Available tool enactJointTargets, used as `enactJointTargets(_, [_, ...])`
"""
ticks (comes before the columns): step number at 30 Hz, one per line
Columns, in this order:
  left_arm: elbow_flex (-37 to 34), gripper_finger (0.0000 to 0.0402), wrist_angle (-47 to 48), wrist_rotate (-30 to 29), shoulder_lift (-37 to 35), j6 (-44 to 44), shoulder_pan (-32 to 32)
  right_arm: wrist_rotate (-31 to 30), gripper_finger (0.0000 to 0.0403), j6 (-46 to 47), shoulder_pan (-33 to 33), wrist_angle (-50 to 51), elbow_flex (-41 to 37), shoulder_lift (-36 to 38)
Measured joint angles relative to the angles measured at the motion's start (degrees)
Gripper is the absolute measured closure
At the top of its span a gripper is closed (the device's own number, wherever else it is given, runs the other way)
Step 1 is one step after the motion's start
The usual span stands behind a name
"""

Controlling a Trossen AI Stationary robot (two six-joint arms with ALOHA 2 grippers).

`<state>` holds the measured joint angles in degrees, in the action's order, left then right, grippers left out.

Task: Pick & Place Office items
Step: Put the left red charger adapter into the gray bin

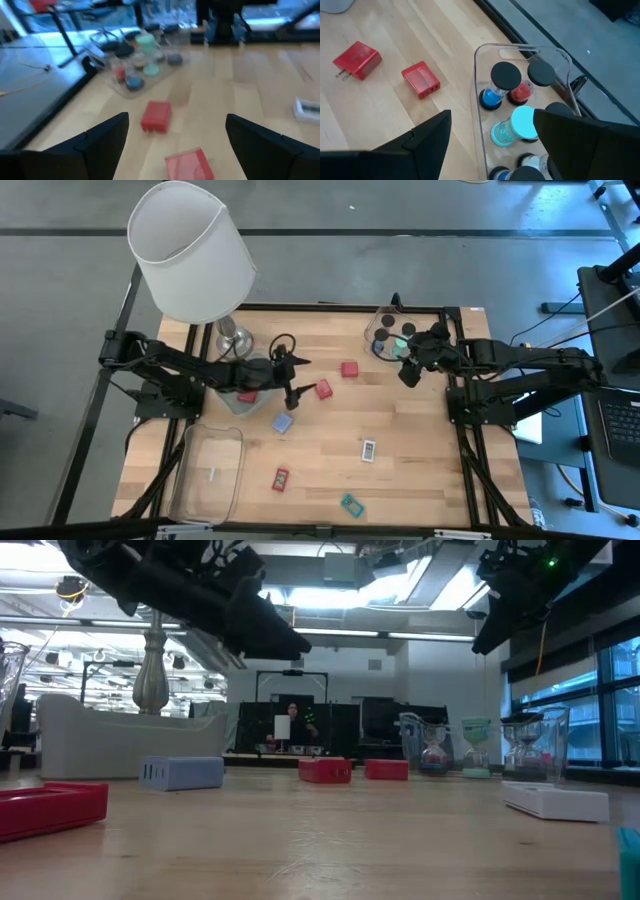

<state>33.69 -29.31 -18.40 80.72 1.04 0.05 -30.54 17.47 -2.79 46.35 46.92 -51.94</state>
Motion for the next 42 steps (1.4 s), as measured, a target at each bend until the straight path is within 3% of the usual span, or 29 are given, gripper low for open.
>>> enactJointTargets(6, [4.29,0.0071,0.93,0.77,6.62,-0.76,0.10,-0.07,0.0118,0.02,0.00,-0.60,0.00,0.00])
enactJointTargets(12, [13.38,0.0071,8.58,6.32,15.22,7.03,0.92,-0.07,0.0118,0.65,0.00,-0.89,0.02,0.00])
enactJointTargets(20, [25.40,0.0071,29.83,17.26,21.63,26.31,1.71,-0.07,0.0118,1.10,0.00,-0.86,0.00,0.00])
enactJointTargets(27, [30.19,0.0071,37.56,20.15,22.63,40.10,2.98,-0.07,0.0118,0.04,0.00,-0.88,-1.86,0.00])
enactJointTargets(36, [32.13,0.0071,43.60,25.58,22.63,39.17,8.39,-0.05,0.0118,-1.10,0.00,-0.87,-3.10,0.00])
enactJointTargets(42, [32.11,0.0071,43.91,34.16,23.88,38.76,10.39,-0.06,0.0118,-3.18,-0.02,-1.82,-3.10,0.00])
